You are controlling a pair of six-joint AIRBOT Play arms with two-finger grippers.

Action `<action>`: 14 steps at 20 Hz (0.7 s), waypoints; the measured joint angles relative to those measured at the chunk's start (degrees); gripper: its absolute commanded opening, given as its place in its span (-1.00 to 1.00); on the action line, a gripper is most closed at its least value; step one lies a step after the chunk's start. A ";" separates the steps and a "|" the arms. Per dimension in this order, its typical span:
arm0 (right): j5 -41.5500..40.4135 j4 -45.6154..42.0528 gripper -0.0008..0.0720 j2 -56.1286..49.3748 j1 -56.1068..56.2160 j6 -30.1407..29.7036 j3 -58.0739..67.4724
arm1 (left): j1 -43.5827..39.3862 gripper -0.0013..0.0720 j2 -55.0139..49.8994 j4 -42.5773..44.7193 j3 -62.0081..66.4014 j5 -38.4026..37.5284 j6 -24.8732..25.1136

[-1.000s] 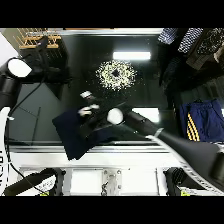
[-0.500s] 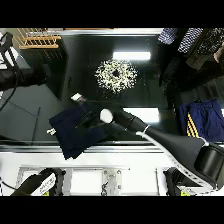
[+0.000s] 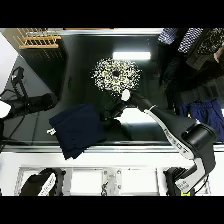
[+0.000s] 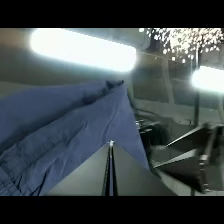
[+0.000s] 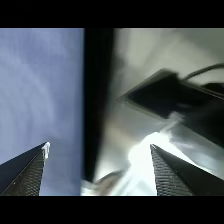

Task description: Fold the clothes and pants, and hang the long-sleeved shirts on hangers.

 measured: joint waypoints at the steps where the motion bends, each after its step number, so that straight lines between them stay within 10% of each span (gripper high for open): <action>1: 0.20 2.86 0.96 -1.29 0.55 -0.81 0.02 | 0.00 -0.95 0.85 -0.02 -0.94 0.28 0.00; 3: -0.52 8.13 0.91 -3.21 2.47 -2.03 0.09 | 0.00 -0.95 2.14 -0.02 -2.19 0.70 0.02; 9: -7.91 15.58 -0.93 -5.29 9.75 -3.89 0.02 | 0.00 -0.95 3.26 -0.24 -3.30 1.46 0.07; 14: -10.36 14.36 -0.93 -2.10 7.85 -4.31 0.07 | -0.76 -0.95 2.73 -2.08 -3.48 1.64 0.04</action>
